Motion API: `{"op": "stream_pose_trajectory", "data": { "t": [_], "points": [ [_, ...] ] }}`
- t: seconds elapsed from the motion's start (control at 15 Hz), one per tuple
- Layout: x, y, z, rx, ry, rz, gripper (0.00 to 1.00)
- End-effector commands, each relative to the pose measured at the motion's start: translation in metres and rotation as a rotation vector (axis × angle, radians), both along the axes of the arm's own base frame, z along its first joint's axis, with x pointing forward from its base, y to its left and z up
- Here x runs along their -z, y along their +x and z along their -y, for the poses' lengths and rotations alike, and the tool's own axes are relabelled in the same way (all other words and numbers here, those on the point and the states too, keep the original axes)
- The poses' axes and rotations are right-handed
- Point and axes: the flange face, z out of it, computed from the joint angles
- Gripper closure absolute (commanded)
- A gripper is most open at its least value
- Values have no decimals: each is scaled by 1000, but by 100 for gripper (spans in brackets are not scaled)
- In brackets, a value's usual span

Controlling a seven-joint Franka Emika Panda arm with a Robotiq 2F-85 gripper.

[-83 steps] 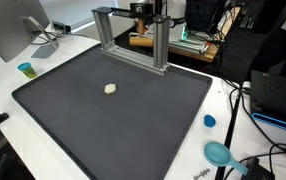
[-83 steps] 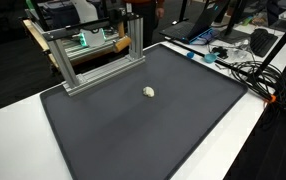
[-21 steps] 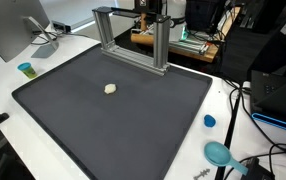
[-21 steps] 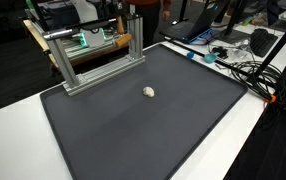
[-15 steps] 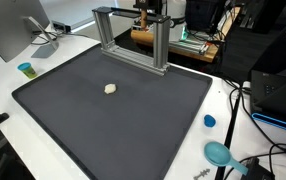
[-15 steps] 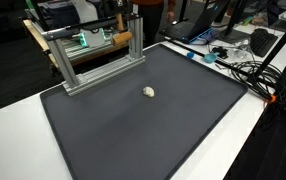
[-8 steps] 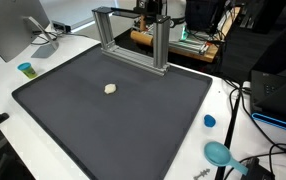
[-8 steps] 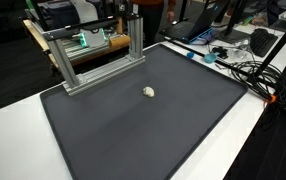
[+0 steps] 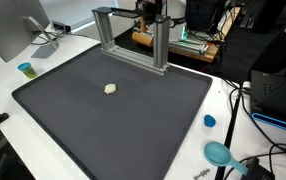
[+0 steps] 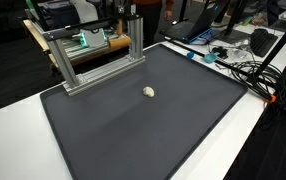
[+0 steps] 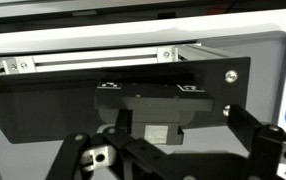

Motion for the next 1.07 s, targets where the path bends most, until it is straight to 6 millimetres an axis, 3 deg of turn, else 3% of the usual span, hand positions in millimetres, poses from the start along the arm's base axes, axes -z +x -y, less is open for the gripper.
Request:
{"op": "stream_pose_trajectory", "data": {
  "t": [0.0, 0.53, 0.6, 0.87, 1.0],
  "points": [
    [9, -15, 14, 25, 32, 30, 0],
    [11, -27, 42, 141, 144, 26, 0],
    [14, -19, 32, 99, 99, 20, 0],
    [15, -19, 33, 100, 95, 18, 0],
    [3, -26, 33, 132, 41, 34, 0]
  ]
}}
